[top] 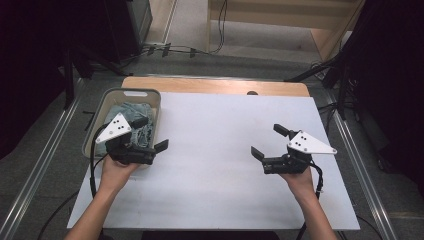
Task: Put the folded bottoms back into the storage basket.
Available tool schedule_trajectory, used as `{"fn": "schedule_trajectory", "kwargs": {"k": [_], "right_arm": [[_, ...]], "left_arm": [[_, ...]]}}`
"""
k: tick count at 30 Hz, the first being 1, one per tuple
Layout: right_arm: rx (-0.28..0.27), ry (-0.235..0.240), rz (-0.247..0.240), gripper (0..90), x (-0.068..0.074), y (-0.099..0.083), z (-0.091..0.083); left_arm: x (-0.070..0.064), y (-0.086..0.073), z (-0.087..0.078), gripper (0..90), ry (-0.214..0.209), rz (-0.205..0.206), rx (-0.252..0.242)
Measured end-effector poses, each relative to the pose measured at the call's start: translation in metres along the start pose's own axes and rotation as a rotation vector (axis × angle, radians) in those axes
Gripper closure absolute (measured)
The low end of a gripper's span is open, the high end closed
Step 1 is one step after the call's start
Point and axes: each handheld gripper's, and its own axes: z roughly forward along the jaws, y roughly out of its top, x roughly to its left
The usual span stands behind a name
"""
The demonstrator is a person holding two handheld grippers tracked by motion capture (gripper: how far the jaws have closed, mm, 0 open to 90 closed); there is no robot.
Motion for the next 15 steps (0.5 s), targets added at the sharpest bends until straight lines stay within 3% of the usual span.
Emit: {"fn": "schedule_trajectory", "kwargs": {"k": [15], "right_arm": [[0.016, -0.045, 0.013, 0.0, -0.005, -0.029, -0.03]], "left_arm": [[-0.011, -0.017, -0.006, 0.0, -0.003, 0.009, 0.001]]}}
